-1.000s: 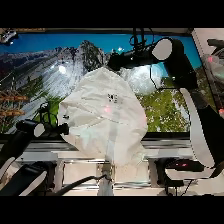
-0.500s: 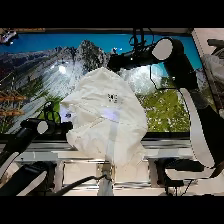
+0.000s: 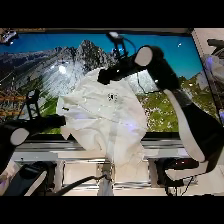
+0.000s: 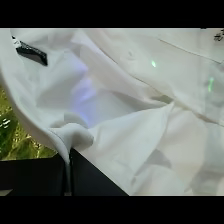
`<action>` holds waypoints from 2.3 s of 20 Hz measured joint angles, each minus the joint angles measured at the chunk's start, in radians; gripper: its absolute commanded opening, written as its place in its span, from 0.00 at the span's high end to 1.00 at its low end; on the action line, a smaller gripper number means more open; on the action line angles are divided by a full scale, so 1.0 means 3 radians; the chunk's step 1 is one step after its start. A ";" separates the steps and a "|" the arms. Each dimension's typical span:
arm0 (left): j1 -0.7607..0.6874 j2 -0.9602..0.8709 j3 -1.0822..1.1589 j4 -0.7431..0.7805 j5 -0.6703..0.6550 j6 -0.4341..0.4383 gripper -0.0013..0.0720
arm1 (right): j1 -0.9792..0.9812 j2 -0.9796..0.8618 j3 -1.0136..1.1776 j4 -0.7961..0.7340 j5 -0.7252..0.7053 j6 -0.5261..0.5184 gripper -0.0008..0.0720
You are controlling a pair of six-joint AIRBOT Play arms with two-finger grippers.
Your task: Fold the clothes and pants, and hang the long-sleeved shirts on hangers.
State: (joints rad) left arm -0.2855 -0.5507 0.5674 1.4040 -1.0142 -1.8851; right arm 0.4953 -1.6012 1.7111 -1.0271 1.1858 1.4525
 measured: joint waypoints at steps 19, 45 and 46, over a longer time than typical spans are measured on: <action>0.0000 0.0818 0.0032 -0.0070 -0.0572 0.0027 0.96 | 0.0273 -0.1405 0.0666 0.0599 0.0301 0.0067 0.19; 0.0000 0.1083 0.0043 -0.0331 -0.0763 0.0028 0.96 | 0.0918 -0.1780 0.1025 -0.0134 -0.0141 0.0196 0.96; 0.0000 0.1086 0.0046 -0.0329 -0.0755 0.0028 0.96 | 0.0904 -0.1748 0.1025 -0.0146 -0.0151 0.0197 0.96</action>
State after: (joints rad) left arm -0.2855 -0.2249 0.5812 1.3052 -1.2407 -1.8767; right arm 0.7666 -2.1258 2.0186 -1.0710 1.1404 1.5116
